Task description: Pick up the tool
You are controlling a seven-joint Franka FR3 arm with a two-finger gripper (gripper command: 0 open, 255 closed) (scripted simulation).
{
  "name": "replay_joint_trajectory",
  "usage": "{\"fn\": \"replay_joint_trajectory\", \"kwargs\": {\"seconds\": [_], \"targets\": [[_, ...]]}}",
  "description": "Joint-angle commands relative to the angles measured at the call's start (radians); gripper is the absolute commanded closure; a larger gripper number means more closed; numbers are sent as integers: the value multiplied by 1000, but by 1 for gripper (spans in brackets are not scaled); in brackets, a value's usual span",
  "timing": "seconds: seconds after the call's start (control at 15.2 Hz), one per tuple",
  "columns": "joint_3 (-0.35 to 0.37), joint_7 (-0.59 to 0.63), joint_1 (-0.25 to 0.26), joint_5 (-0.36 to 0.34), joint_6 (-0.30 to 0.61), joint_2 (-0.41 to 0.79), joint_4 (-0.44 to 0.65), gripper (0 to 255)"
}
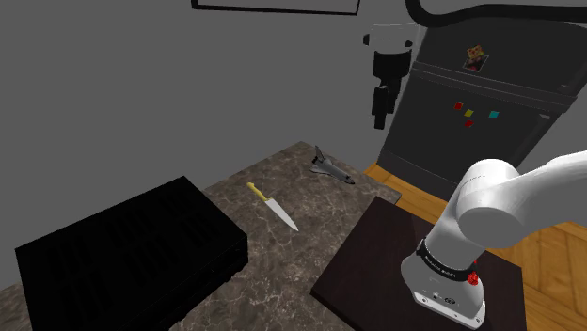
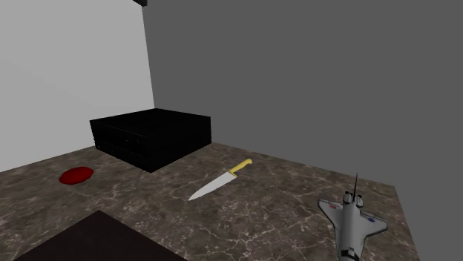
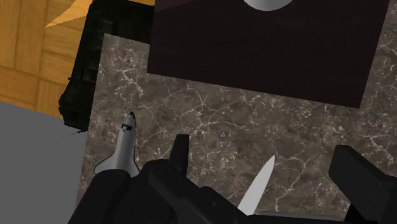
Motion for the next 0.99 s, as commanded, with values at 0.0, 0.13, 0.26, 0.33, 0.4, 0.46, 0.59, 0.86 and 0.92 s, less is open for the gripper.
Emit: {"fn": "replay_joint_trajectory", "kwargs": {"seconds": [0.0,0.13,0.26,0.33,0.4,0.46,0.59,0.86,0.92], "targets": [[0,0,0,0,0,0,0,0],[-5,-2,3,4,79,26,-41,0],[-10,-5,7,7,159,59,-77,0],[-12,-7,8,9,200,78,-93,0],[-14,-8,10,10,240,98,-108,0],[-16,-10,11,12,281,120,-120,0],[-20,-14,15,15,363,169,-142,0],[-25,-23,21,23,525,283,-166,0],[-27,-25,23,25,564,315,-168,0]]}}
